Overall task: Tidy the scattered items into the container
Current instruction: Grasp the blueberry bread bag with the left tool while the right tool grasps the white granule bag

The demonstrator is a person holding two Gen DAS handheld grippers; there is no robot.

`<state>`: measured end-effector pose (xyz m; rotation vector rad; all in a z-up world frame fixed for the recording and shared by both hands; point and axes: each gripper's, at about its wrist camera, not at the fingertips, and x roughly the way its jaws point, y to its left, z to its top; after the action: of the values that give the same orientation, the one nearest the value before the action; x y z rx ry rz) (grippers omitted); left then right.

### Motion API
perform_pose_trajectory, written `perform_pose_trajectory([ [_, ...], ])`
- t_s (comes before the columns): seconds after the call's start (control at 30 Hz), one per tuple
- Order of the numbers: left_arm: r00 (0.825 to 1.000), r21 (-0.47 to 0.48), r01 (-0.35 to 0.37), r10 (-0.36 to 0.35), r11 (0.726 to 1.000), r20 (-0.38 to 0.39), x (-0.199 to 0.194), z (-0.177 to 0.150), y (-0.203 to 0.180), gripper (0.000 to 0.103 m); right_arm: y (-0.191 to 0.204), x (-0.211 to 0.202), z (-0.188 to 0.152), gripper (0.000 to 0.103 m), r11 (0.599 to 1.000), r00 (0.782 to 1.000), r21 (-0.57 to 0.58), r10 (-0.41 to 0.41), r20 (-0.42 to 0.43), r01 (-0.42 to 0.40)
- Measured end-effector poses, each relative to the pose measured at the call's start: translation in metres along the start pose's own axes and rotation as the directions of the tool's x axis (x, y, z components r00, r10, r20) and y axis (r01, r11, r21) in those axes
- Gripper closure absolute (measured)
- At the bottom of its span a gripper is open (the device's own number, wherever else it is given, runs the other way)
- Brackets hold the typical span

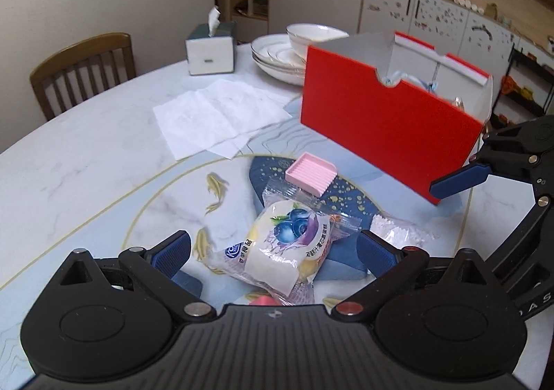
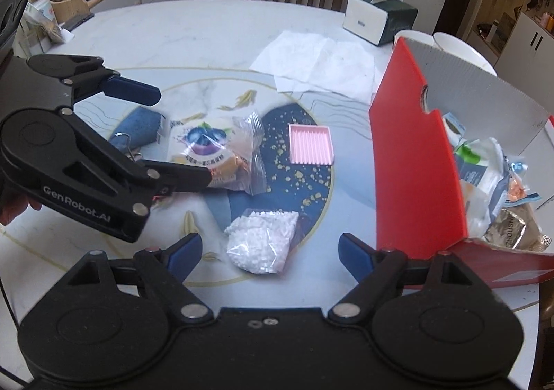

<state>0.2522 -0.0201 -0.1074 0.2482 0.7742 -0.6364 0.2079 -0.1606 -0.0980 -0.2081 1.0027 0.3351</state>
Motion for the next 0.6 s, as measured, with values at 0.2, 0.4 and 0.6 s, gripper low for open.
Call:
perform_pose_trajectory([
  [0.2,1.000,0.014,0.009,-0.009,1.000,-0.030,0.018,0.004,0.000,0.001,-0.001,0.012,0.004,0.020,1.000,1.000,0.004,-0.002,-0.011,0.002],
  [0.4,0.999,0.024,0.008,-0.007,1.000,-0.053,0.029,0.006,-0.001,0.001,0.000,0.021,0.005,0.022,1.000,1.000,-0.006,0.004,-0.025,-0.005],
  [0.6,0.998,0.025,0.015,-0.013,1.000,-0.067,0.035,0.006,-0.002,0.001,-0.001,0.027,0.004,0.029,1.000,0.999,-0.006,0.006,-0.033,-0.006],
])
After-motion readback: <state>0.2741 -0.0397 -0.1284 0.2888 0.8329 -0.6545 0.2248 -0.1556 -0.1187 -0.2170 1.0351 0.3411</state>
